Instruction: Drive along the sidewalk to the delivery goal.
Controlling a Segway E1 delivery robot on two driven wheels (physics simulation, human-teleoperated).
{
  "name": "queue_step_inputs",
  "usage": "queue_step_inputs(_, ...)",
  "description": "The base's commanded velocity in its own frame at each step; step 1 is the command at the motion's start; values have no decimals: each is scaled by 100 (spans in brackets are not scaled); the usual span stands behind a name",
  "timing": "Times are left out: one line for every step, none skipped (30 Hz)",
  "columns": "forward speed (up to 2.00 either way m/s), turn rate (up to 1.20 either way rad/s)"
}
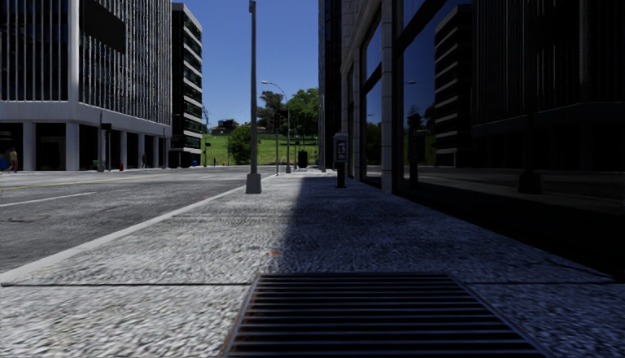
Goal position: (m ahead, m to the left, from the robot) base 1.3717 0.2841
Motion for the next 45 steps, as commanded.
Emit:
queue_step_inputs(147,46)
queue_step_inputs(147,46)
queue_step_inputs(147,0)
queue_step_inputs(147,0)
queue_step_inputs(147,0)
queue_step_inputs(147,0)
queue_step_inputs(147,0)
queue_step_inputs(147,0)
queue_step_inputs(147,0)
queue_step_inputs(147,0)
queue_step_inputs(147,0)
queue_step_inputs(147,0)
queue_step_inputs(148,0)
queue_step_inputs(148,0)
queue_step_inputs(148,0)
queue_step_inputs(148,0)
queue_step_inputs(148,0)
queue_step_inputs(148,0)
queue_step_inputs(148,0)
queue_step_inputs(148,0)
queue_step_inputs(148,0)
queue_step_inputs(148,0)
queue_step_inputs(148,0)
queue_step_inputs(148,0)
queue_step_inputs(148,0)
queue_step_inputs(148,0)
queue_step_inputs(148,0)
queue_step_inputs(148,0)
queue_step_inputs(148,0)
queue_step_inputs(148,0)
queue_step_inputs(148,0)
queue_step_inputs(148,0)
queue_step_inputs(148,0)
queue_step_inputs(148,0)
queue_step_inputs(148,0)
queue_step_inputs(148,0)
queue_step_inputs(148,0)
queue_step_inputs(148,0)
queue_step_inputs(148,0)
queue_step_inputs(148,0)
queue_step_inputs(148,0)
queue_step_inputs(148,0)
queue_step_inputs(148,0)
queue_step_inputs(142,0)
queue_step_inputs(118,0)
